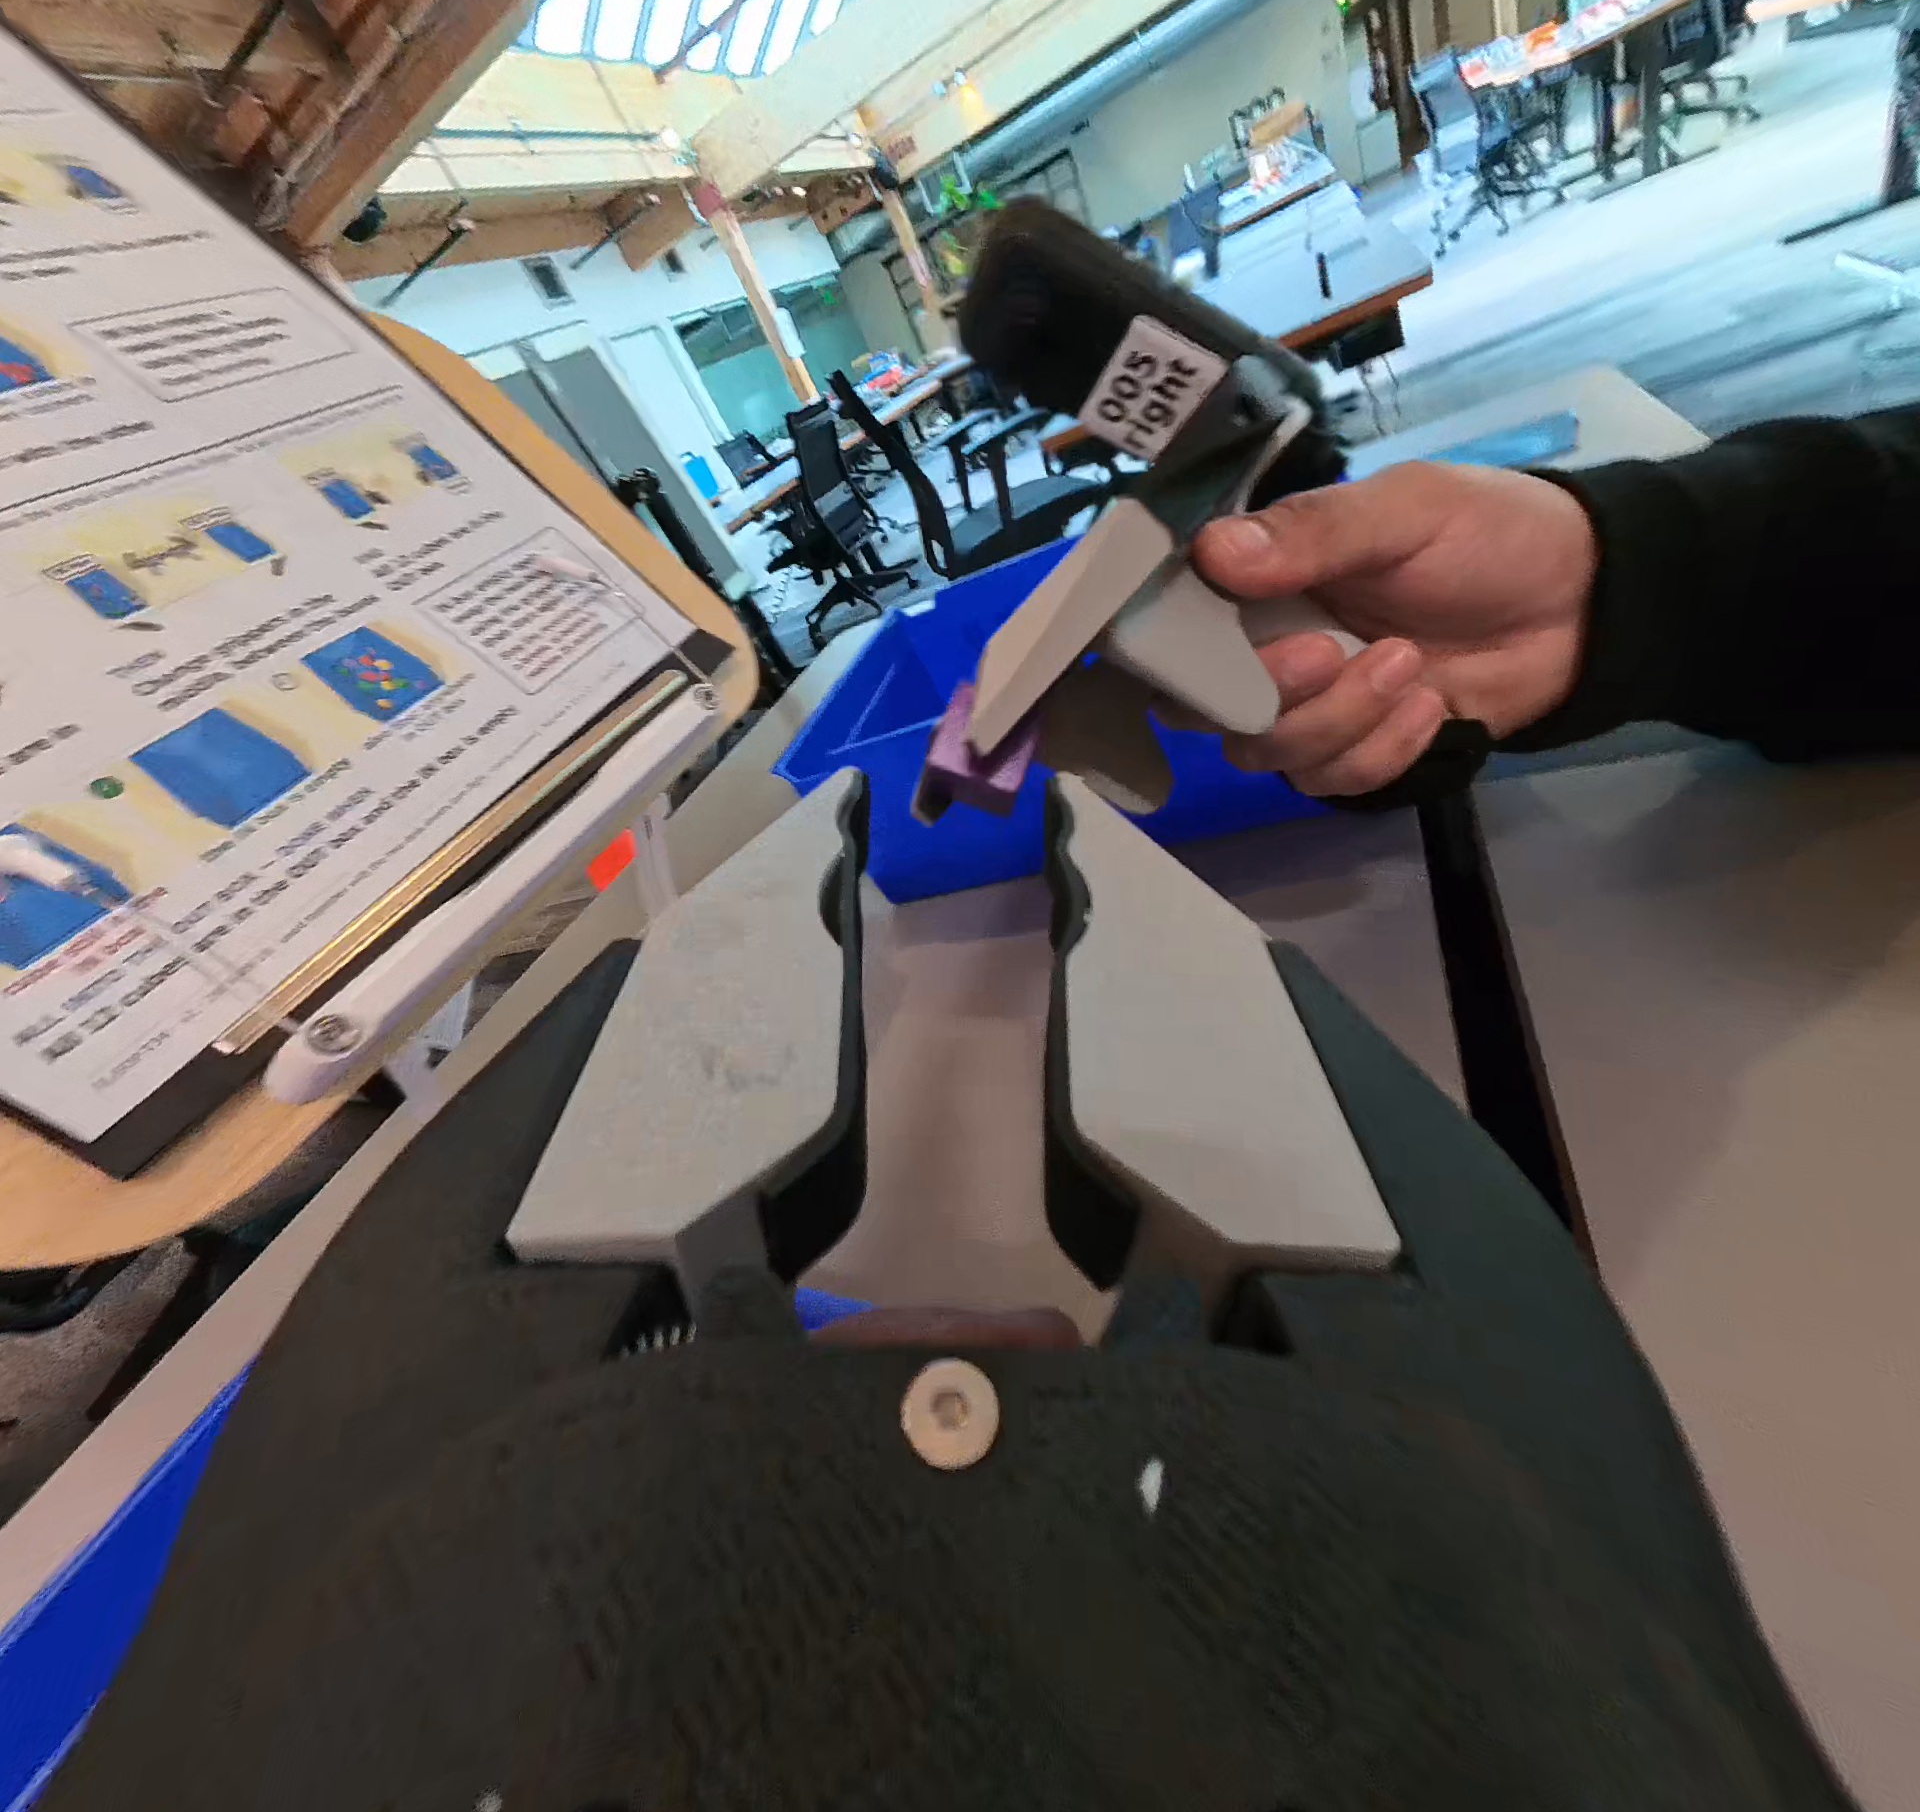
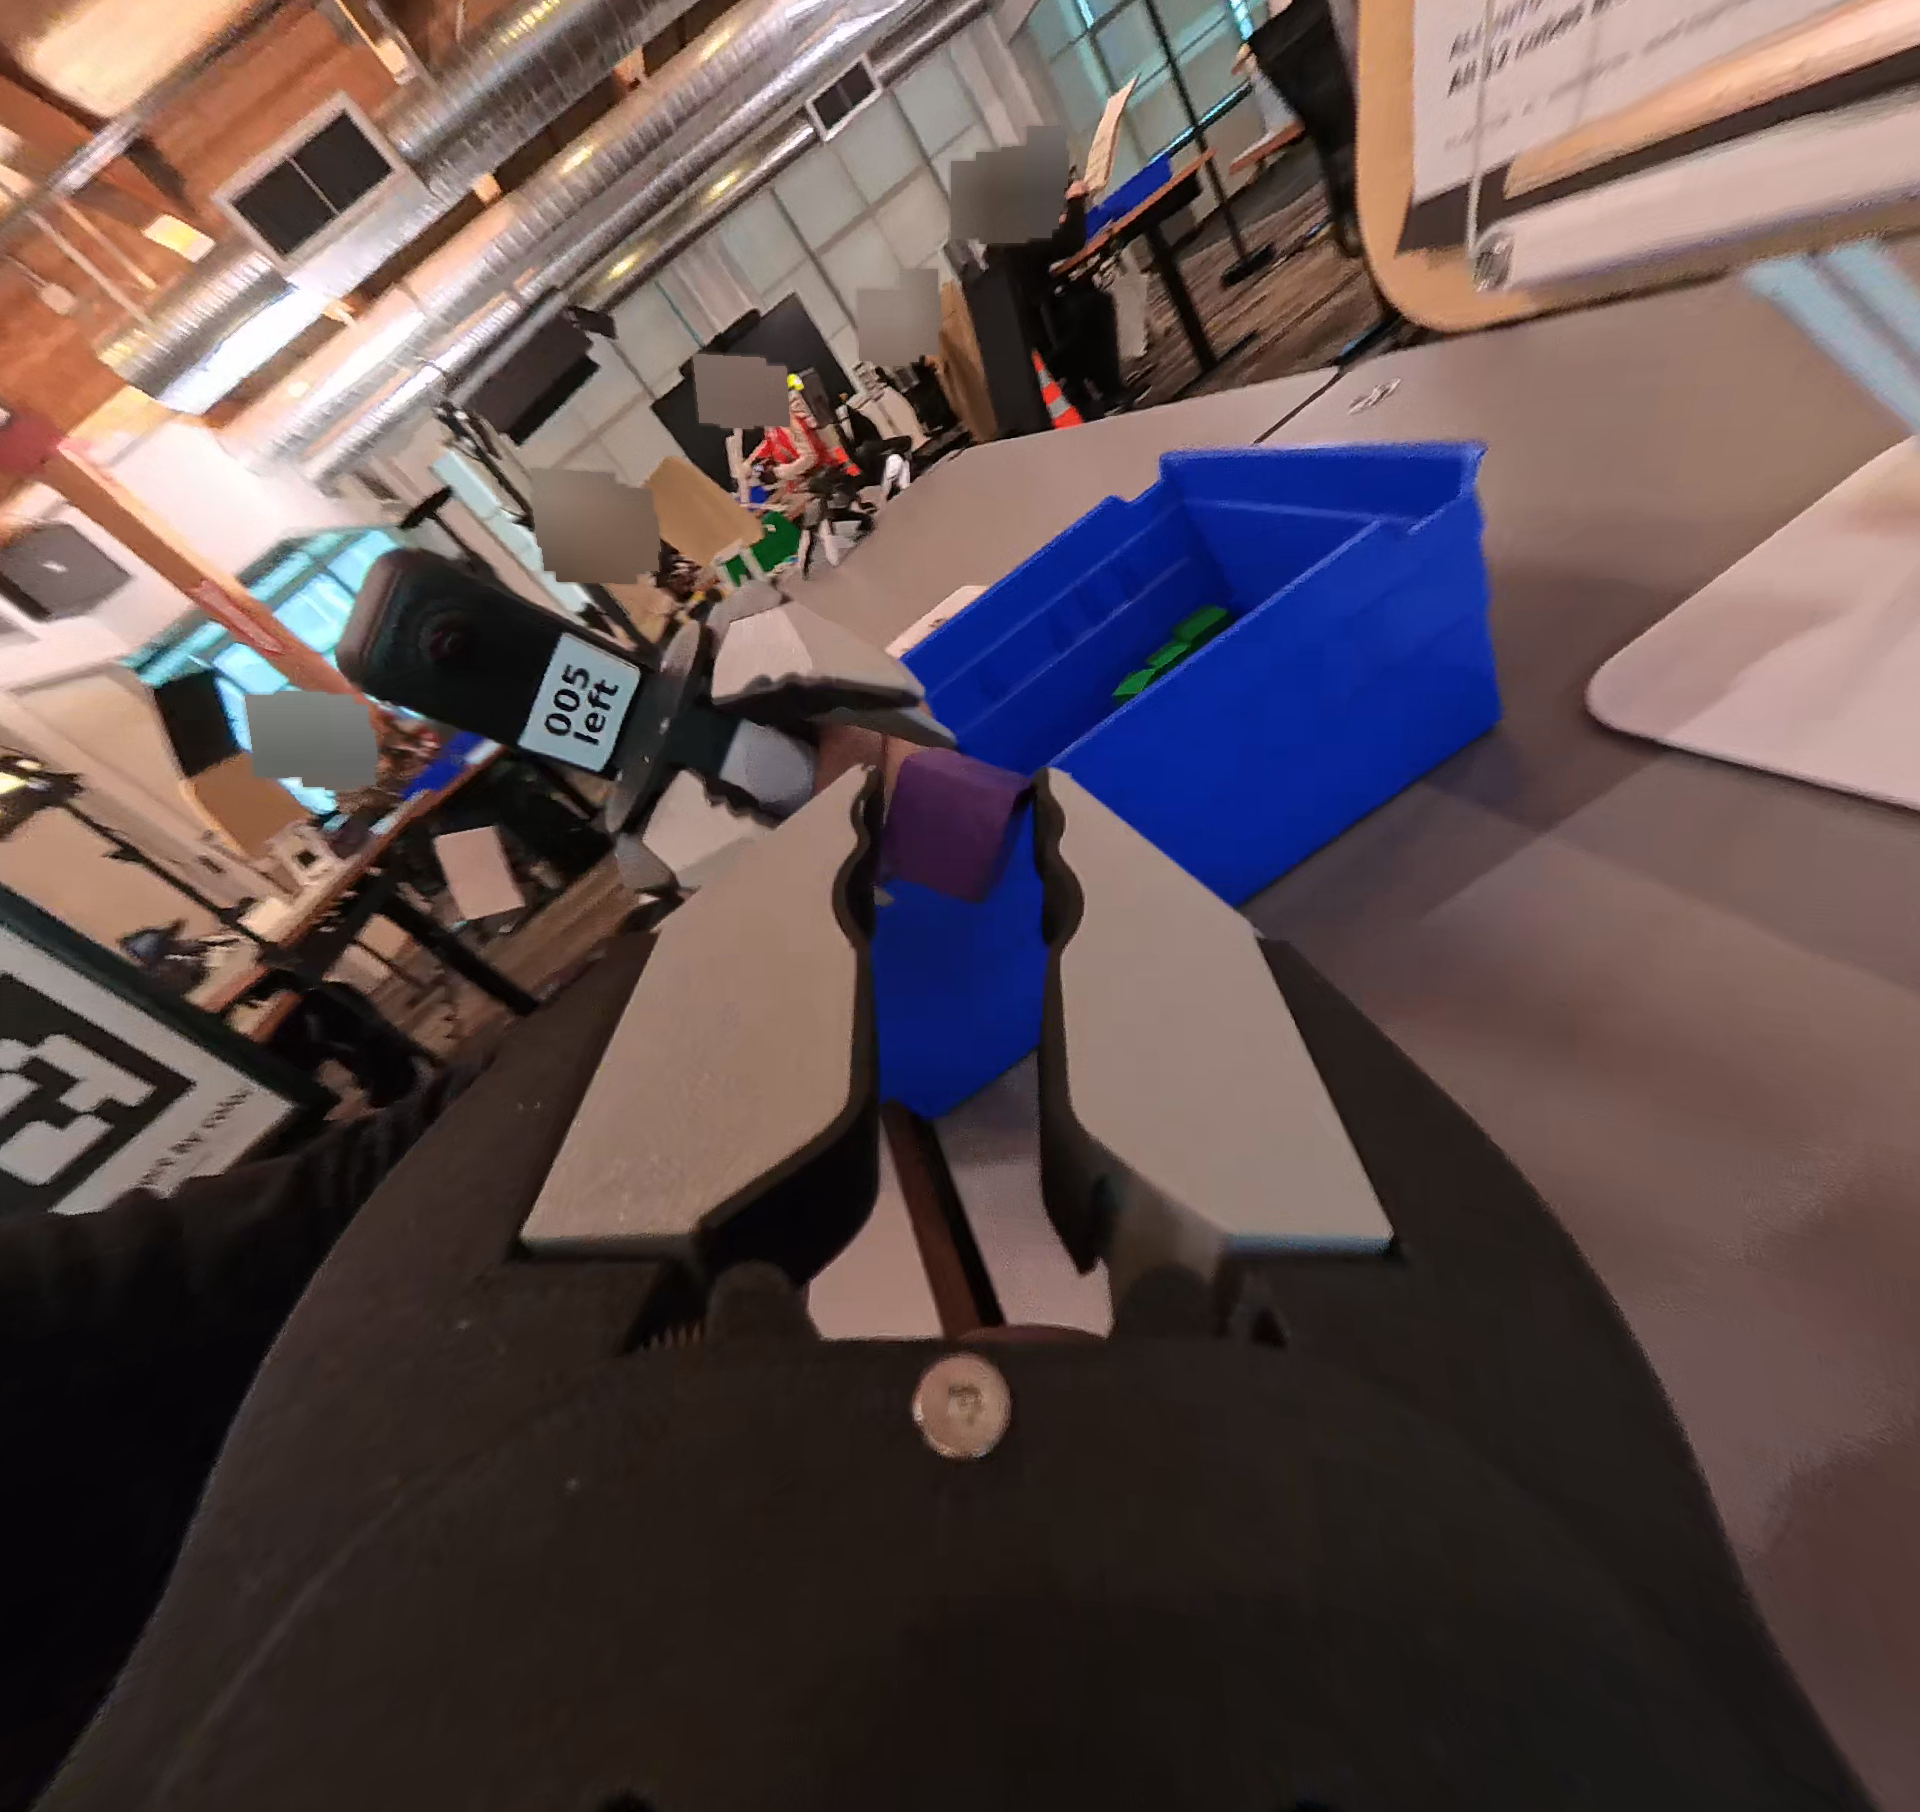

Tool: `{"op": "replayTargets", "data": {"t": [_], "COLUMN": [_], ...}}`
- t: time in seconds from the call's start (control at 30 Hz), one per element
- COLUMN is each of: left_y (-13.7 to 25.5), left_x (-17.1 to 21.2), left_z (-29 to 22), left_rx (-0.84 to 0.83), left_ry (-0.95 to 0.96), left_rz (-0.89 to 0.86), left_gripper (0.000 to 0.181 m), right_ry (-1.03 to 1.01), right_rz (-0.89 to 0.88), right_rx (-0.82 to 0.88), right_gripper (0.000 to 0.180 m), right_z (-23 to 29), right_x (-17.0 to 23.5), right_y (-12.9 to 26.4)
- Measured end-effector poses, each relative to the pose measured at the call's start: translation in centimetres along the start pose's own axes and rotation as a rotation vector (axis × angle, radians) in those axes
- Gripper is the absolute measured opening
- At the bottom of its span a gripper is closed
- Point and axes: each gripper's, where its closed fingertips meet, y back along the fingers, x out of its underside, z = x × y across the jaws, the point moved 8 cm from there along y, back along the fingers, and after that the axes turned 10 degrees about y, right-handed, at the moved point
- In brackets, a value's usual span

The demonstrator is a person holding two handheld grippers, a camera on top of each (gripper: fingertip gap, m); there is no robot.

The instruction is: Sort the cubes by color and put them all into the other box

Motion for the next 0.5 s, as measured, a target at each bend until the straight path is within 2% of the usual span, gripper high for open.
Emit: {"op": "replayTargets", "data": {"t": [0.13,0.27,0.37,0.5], "left_y": [0.9,1.3,1.3,1.2], "left_x": [-0.2,0.9,2.5,4.5], "left_z": [1.9,4.0,5.3,6.1], "left_rx": [-0.123,-0.297,-0.395,-0.439], "left_ry": [0.068,0.122,0.184,0.27], "left_rz": [-0.039,0.035,0.15,0.283], "left_gripper": [0.023,0.022,0.021,0.022], "right_ry": [0.144,0.305,0.397,0.387], "right_rz": [-0.034,-0.103,-0.145,-0.058], "right_rx": [0.026,0.122,0.321,0.63], "right_gripper": [0.025,0.026,0.025,0.026], "right_z": [1.4,2.6,1.5,-2.9], "right_x": [-1.5,-4.0,-6.0,-6.7], "right_y": [0.9,3.4,6.7,11.2]}}
